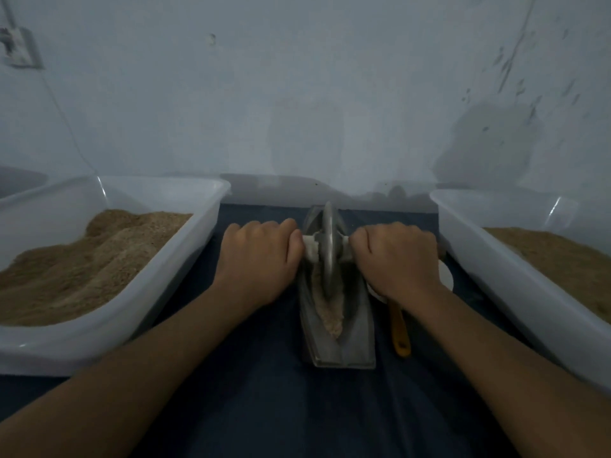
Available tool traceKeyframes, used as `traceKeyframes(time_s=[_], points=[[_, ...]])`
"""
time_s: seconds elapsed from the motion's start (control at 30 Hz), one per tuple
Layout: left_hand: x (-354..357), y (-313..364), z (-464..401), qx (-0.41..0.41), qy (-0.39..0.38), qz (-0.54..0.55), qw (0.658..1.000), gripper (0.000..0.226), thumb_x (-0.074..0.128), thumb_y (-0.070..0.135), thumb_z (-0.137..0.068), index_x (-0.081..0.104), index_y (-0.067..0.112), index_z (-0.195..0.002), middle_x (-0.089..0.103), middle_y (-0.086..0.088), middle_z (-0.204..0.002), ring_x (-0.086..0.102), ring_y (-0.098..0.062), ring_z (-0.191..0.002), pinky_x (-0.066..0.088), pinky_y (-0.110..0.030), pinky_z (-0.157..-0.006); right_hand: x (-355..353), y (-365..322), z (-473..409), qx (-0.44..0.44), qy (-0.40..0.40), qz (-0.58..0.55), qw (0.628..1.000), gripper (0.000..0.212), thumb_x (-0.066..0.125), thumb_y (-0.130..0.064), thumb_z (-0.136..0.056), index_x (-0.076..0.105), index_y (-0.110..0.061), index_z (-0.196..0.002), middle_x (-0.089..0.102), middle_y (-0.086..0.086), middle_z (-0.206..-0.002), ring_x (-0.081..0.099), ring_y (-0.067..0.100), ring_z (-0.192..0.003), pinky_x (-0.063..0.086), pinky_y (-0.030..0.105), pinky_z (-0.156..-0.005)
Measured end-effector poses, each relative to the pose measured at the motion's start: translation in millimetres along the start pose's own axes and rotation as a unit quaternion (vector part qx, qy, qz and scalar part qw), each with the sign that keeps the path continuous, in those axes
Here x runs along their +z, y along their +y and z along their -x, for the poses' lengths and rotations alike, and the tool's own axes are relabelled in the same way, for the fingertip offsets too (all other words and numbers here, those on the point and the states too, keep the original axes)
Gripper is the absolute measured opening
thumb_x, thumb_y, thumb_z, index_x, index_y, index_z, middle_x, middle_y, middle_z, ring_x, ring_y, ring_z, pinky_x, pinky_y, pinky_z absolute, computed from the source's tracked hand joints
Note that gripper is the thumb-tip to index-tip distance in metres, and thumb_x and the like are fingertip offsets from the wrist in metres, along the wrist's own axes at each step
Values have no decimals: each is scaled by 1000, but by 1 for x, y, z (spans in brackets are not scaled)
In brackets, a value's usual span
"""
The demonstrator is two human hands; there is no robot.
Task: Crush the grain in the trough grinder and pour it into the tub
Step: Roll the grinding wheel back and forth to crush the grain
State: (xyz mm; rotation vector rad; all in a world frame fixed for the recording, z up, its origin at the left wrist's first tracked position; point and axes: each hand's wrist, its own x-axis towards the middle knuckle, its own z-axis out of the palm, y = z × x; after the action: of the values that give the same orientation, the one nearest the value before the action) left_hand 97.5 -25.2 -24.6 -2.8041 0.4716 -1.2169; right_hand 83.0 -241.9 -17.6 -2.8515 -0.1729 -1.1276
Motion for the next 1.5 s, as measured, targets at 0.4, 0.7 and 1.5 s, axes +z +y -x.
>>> traceKeyframes(time_s=[0.4, 0.7, 1.5], points=[[11, -2, -24, 72, -58, -78, 993, 25, 31, 14, -95, 30, 19, -71, 32, 3, -62, 38, -19, -55, 22, -28, -51, 11, 7, -26, -5, -74, 32, 997, 58, 1, -48, -86, 49, -18, -70, 44, -4, -64, 36, 15, -56, 18, 31, -54], [-26, 5, 29, 0, 2, 35, 999, 31, 19, 39, -105, 40, 28, -85, 48, 7, -76, 43, -20, -67, 35, -40, -66, -19, -6, 22, -26, 15, -17, 999, 43, 19, -37, -97, 41, -23, -63, 39, -10, -55, 40, 17, -49, 28, 34, -54], [20, -7, -20, 58, -63, -51, 995, 19, 38, 16, -98, 32, 18, -80, 36, -1, -72, 39, -23, -62, 25, -30, -53, 12, 3, -43, 10, -97, 17, 995, 57, 25, -45, -102, 56, -15, -65, 54, 2, -64, 47, 20, -58, 32, 34, -57]])
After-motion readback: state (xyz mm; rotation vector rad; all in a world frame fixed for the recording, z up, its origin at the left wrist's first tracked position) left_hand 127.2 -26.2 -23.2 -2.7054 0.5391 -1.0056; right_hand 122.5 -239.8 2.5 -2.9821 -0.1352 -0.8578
